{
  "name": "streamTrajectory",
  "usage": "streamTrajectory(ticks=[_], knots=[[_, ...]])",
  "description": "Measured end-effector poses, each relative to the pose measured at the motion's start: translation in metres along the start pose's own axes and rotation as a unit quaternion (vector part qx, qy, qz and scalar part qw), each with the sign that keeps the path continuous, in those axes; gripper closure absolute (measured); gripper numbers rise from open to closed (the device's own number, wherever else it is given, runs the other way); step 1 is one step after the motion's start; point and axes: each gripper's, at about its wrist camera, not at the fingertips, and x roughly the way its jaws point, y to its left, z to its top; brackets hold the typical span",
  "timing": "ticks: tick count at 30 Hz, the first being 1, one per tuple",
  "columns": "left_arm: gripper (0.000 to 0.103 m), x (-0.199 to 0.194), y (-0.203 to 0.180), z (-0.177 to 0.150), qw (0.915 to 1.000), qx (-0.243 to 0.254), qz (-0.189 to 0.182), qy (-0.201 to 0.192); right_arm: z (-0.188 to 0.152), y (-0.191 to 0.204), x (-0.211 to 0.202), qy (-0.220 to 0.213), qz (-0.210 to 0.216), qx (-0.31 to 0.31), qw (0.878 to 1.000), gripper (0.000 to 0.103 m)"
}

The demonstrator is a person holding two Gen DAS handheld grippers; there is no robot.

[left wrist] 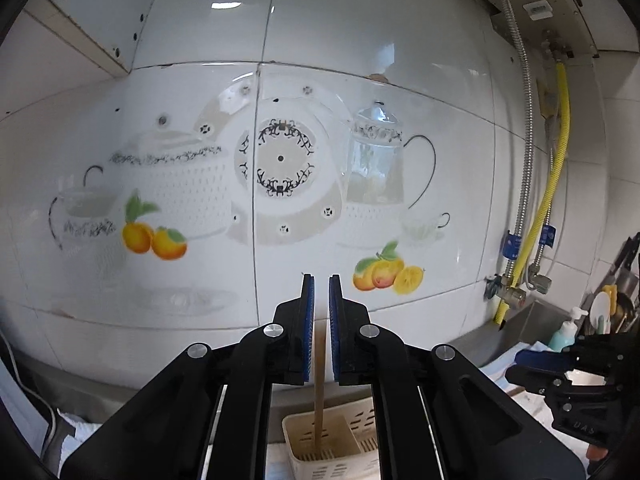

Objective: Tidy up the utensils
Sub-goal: 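Drop the chopsticks into the white holder by opening both tools, then grasp another chopstick with the left tool while the right tool grasps one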

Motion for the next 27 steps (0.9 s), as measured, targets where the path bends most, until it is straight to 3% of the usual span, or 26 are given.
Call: streamTrajectory(ticks=[3,8,11,22,27], knots=[[0.094,-0.012,0.000,0.000,1.0000,-0.001,-0.005,0.005,-0.001,0.001,-0.014,-0.006,0.001,0.001,1.000,0.077],[0.071,-0.053,-0.004,-0.007,0.9999,-0.004,-0.013,0.010,-0.013,0.006,-0.055,-0.011,0.005,0.004,1.000,0.077],[0.066,-0.078,-0.008,-0.021,0.9994,0.000,-0.015,0.029,-0.030,0.010,-0.077,-0.002,0.011,0.008,1.000,0.077],[0.066,-0.140,-0.010,-0.122,0.9884,-0.022,-0.025,0.148,-0.110,0.033,-0.137,0.041,0.007,0.013,0.999,0.077],[0.066,-0.149,-0.007,-0.182,0.9734,-0.054,-0.033,0.220,-0.146,0.046,-0.151,0.058,0.003,0.014,0.998,0.078]])
